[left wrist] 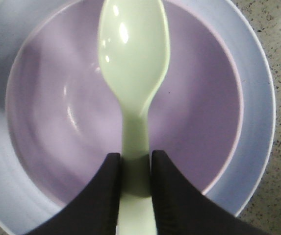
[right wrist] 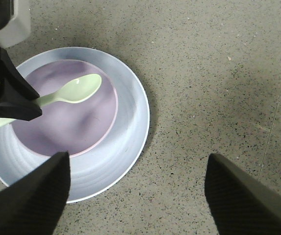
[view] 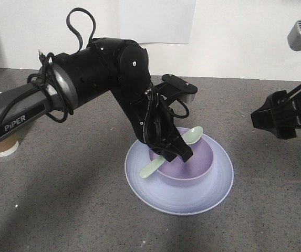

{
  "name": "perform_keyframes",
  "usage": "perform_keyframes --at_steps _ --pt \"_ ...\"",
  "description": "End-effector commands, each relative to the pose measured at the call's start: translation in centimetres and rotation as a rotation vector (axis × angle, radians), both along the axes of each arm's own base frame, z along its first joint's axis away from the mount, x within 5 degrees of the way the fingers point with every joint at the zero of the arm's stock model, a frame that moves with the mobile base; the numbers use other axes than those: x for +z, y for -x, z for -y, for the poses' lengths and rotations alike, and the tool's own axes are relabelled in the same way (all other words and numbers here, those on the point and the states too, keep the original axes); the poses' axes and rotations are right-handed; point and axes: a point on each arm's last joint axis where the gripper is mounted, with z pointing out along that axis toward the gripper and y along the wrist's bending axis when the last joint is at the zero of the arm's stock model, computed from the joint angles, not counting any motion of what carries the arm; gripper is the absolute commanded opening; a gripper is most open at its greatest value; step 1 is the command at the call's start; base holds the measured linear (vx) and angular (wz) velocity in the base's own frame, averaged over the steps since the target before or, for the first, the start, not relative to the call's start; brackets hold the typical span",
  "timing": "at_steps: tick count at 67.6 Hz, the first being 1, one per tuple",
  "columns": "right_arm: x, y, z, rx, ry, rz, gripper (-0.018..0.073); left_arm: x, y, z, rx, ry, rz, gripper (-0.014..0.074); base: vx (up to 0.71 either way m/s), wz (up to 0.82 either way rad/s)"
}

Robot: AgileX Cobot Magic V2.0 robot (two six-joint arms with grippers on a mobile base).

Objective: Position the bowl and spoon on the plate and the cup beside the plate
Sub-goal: 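Swing the left gripper with the green spoon over the lavender bowl, then lower the spoon into the bowl and open the left gripper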

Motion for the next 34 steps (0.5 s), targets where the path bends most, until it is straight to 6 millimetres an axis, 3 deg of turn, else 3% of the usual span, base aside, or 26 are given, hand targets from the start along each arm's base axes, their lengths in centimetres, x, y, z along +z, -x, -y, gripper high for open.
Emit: perform_keyframes --at_steps 1,34 --pt "1.54 0.17 0.15 -0.003 -0.024 0.092 0.0557 3.33 0.94 -0.32 0.003 0.065 0.044 0.0069 0.0 0.0" --pt "1.54 0.18 0.14 -0.002 -0.026 0.092 0.0557 3.33 0.94 -0.32 0.007 0.065 0.042 0.0362 0.0 0.0"
